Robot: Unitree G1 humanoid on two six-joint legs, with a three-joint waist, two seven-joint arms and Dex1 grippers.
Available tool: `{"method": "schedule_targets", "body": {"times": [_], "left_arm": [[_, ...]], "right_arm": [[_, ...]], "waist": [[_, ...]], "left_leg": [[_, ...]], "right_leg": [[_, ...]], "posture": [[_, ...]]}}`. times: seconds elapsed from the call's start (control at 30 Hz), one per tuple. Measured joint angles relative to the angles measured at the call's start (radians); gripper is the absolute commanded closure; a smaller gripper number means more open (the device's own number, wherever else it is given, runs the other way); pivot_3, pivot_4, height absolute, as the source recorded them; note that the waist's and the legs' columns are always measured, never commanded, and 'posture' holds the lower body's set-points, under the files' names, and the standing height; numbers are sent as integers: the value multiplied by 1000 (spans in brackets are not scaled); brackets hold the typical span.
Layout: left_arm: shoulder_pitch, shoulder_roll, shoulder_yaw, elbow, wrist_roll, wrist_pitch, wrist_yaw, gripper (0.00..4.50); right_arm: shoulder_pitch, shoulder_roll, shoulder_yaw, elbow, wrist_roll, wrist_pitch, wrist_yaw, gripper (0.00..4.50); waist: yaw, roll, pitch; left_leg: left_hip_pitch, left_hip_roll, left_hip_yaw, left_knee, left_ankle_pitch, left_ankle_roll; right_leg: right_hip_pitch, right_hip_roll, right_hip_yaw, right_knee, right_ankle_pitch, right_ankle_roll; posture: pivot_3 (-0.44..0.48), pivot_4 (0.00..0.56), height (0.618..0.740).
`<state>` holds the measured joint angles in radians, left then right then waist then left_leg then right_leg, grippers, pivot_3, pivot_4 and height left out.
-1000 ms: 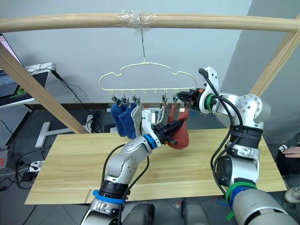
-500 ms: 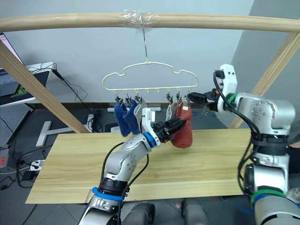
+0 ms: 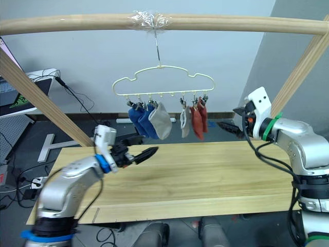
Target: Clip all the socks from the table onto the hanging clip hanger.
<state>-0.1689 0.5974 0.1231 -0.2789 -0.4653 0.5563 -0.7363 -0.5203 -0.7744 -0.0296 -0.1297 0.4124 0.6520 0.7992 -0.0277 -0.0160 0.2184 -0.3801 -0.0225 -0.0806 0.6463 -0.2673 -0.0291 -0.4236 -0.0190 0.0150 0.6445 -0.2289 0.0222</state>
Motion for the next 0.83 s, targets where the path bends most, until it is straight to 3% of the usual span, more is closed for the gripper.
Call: {"method": "schedule_targets", "body": {"times": [0.1,0.33,0.83], "left_arm": [[40,94,85,12,8,-22,-28,13],[139,220,256,70,30,-91,-66,13],[134,241,299,178,31,-150,-122,13]], "right_arm": [[42,0,30,59,-48,-145,74,0],[36,19,-27,86,32,-149,158,0],[63,-10,-70,67,76,-134,204,0]], "waist": [[4,-1,1],[10,-2,2],[51,-2,2]], "left_leg": [[0,0,-1,0,0,0],[-1,2,-5,-1,0,0],[-2,1,-6,-1,0,0]], "right_leg": [[0,-3,1,0,0,0],[-1,-3,1,0,0,-1],[-1,-4,0,0,2,-5]], "posture": [[81,202,740],[115,193,740],[110,190,740]]}}
